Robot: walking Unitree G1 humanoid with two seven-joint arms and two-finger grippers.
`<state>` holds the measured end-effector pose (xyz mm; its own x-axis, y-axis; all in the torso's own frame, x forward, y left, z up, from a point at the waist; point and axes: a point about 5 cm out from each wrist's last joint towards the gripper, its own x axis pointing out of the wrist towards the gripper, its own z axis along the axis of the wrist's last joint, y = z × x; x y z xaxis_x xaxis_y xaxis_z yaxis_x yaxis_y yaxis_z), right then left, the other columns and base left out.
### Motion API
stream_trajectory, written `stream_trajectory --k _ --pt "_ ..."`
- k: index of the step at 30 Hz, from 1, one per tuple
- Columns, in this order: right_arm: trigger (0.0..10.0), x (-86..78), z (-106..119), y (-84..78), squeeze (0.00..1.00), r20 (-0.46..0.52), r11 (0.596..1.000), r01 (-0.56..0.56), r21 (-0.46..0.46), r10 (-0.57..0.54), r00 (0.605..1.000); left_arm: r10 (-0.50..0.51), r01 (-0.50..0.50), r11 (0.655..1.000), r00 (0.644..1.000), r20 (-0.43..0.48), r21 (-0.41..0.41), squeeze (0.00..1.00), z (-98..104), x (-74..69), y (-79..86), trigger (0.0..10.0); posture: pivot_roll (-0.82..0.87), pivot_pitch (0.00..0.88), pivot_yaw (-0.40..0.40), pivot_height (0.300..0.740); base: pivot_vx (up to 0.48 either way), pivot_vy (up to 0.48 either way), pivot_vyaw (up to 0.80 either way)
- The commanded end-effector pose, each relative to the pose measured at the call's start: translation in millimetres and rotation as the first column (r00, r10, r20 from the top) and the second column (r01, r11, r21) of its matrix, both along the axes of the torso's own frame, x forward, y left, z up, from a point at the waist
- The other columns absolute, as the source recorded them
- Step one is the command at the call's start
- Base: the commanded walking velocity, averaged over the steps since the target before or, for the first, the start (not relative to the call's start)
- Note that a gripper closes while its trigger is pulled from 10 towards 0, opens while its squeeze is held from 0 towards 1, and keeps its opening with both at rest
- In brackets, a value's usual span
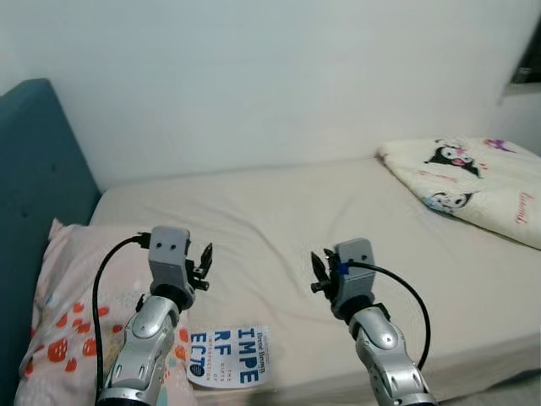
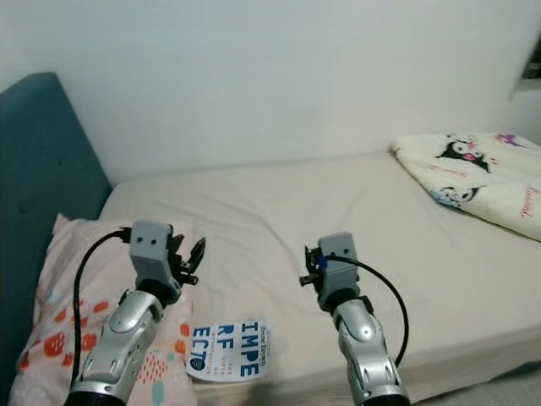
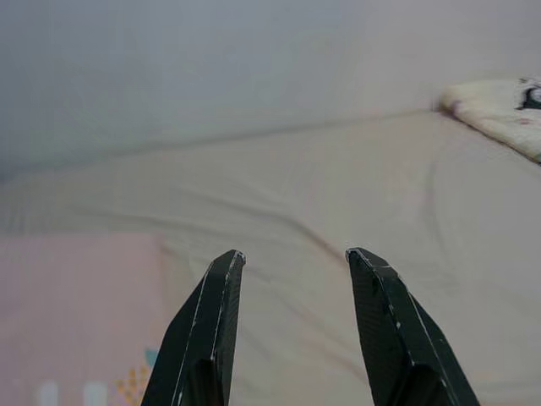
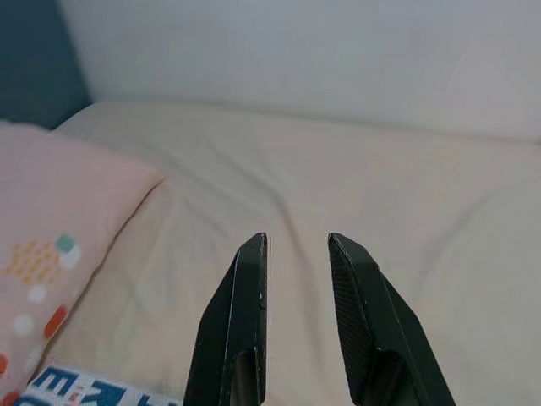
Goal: Clean up the room
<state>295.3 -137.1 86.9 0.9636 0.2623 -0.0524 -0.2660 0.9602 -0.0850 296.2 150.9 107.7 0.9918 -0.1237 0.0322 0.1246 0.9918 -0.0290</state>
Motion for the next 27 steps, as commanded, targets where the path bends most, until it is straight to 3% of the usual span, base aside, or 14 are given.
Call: stream_trajectory --k 1,4,16,20,27 --pt "10.0 0.8 3.0 -0.6 0.00 -0.002 1.000 -0.009 0.000 0.009 1.000 0.010 -0.011 1.000 1.000 -0.017 -0.019 0.00 -2.0 -1.7 -0.1 10.0 -0.01 0.000 -0.046 0.740 0.000 -0.480 0.80" --pt "10.0 1.1 4.1 1.7 0.00 -0.007 0.999 -0.037 0.002 0.037 0.999 0.046 -0.048 0.997 0.998 -0.034 -0.055 0.00 -2.7 -2.5 3.5 10.0 -0.01 0.000 -0.048 0.740 0.000 0.000 0.70" --pt "10.0 1.1 3.2 5.8 0.00 -0.035 0.997 -0.073 -0.014 0.073 0.997 0.055 -0.057 0.997 0.997 -0.045 -0.048 0.00 -3.1 -3.9 5.1 10.0 -0.01 0.000 -0.054 0.740 0.000 0.000 0.00" --pt "10.0 4.0 5.7 0.1 0.00 -0.031 0.999 -0.035 -0.012 0.034 0.999 0.025 -0.026 1.000 0.999 -0.037 -0.017 0.00 -0.1 -2.8 -1.1 10.0 -0.01 0.000 -0.045 0.740 0.000 -0.480 0.80" --pt "10.0 3.8 4.7 -3.5 0.00 -0.043 1.000 -0.002 0.016 0.002 0.999 0.055 -0.058 0.998 0.996 -0.068 -0.040 0.00 -2.2 -1.1 1.7 10.0 -0.01 0.000 -0.038 0.740 0.000 -0.343 0.57"
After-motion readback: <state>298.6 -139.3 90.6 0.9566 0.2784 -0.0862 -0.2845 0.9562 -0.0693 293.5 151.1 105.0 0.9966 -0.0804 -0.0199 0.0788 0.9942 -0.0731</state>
